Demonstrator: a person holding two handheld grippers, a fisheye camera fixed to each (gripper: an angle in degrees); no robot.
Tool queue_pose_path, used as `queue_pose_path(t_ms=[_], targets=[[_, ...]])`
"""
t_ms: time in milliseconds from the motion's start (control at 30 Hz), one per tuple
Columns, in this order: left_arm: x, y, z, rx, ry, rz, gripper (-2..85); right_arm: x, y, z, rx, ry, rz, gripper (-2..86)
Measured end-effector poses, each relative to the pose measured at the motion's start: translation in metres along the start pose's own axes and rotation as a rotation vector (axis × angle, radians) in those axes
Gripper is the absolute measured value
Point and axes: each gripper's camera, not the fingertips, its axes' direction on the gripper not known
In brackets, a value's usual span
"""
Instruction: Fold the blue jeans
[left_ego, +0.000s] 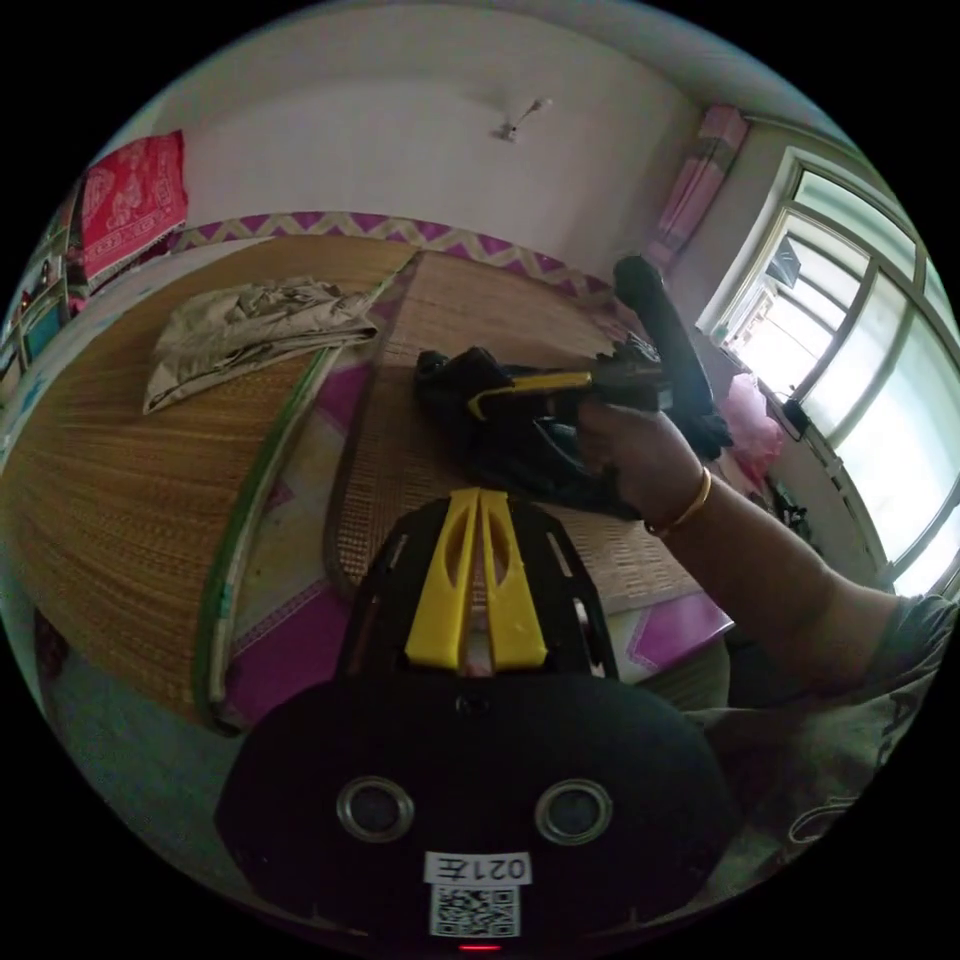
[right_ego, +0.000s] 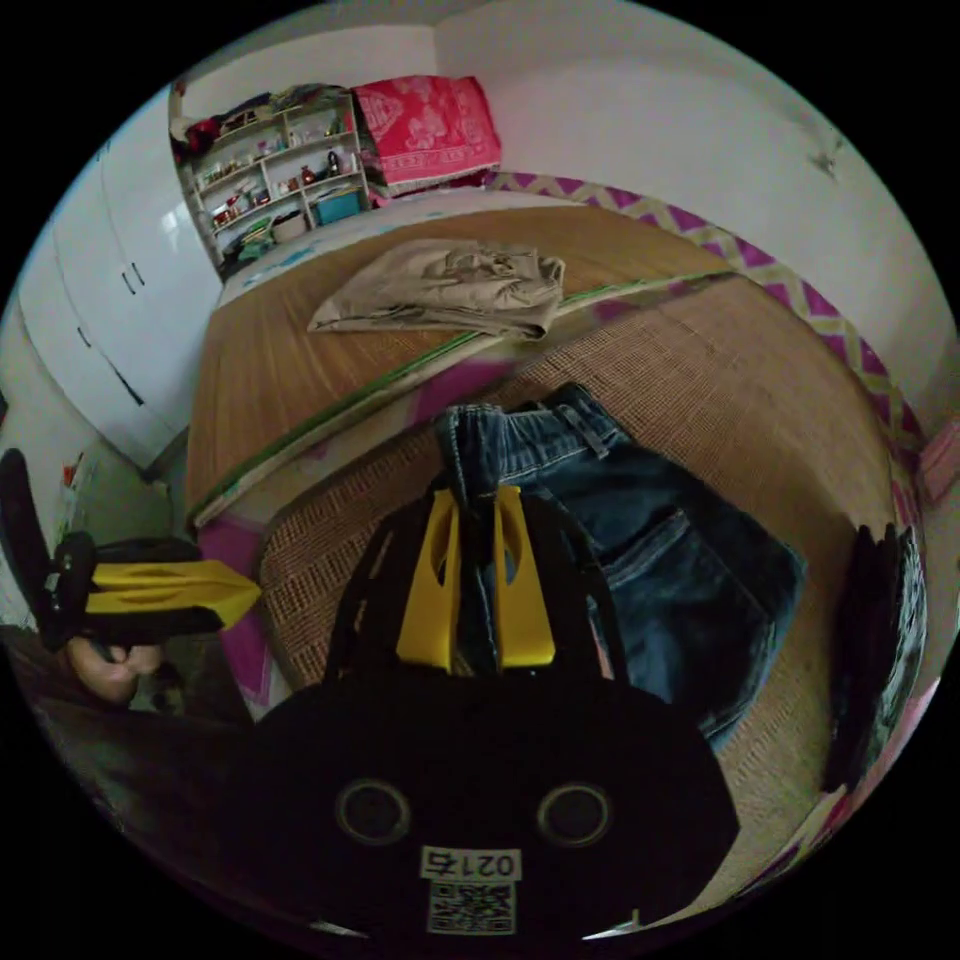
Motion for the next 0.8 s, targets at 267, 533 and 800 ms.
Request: queue_pose_path(t_ms=[267, 533, 800], targets=[[-0.019, 0.002, 0.007, 0.012, 0.005, -0.057, -1.0, 0.051, 0.022, -0.069, 0.090, -0.066, 0.047, 6.0], [0.006, -0.026, 0.028, 0.023, 0.001, 0.045, -1.0, 0.263, 0.131, -0.254, 0.511, -0.407, 0.526, 3.2], [0.050, -0.057, 0.083, -0.029, 0.041, 0.134, -0.9, 0.439, 0.351, -0.382, 0.702, -0.220, 1.002, 2.0]])
